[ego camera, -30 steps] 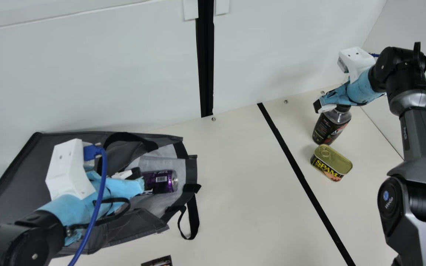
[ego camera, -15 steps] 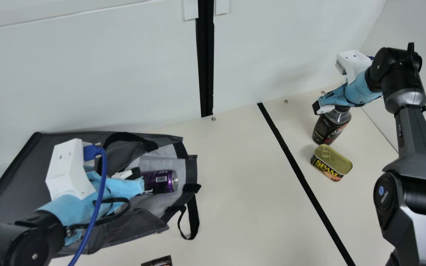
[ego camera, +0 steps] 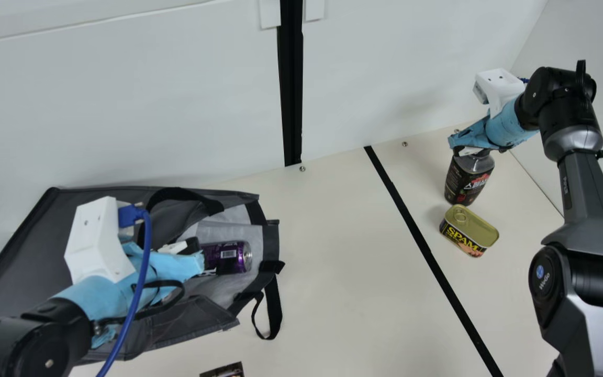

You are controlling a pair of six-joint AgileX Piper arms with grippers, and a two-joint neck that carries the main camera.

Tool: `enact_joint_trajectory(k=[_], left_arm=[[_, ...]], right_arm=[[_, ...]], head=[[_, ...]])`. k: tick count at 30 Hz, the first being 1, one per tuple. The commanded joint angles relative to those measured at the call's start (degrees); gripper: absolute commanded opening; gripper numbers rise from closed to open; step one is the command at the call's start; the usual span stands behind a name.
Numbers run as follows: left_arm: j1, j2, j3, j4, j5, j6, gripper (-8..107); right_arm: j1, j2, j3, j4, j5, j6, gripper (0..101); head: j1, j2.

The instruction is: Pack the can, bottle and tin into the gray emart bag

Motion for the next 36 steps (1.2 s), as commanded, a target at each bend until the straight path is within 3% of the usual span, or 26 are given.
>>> enact_joint_trajectory(k=[1,25,36], left_arm=[[0.0,0.0,0.0,0.0,0.0,0.0,10],[0.0,0.0,0.0,0.0,0.0,0.0,10],[0.0,0.0,0.0,0.0,0.0,0.0,10]], right_arm=[[-0.06,-0.2,0.23,-0.2,0.34,-0.27,0],[-0.5,-6.3,3.39,4.38,-0.51,-4.62,0],[0.52,-10.41,6.61,6.45,-1.13,-7.22,0]], head=[[-1.3,-0.14],[-1.3,-0.14],[-1.3,-0.14]])
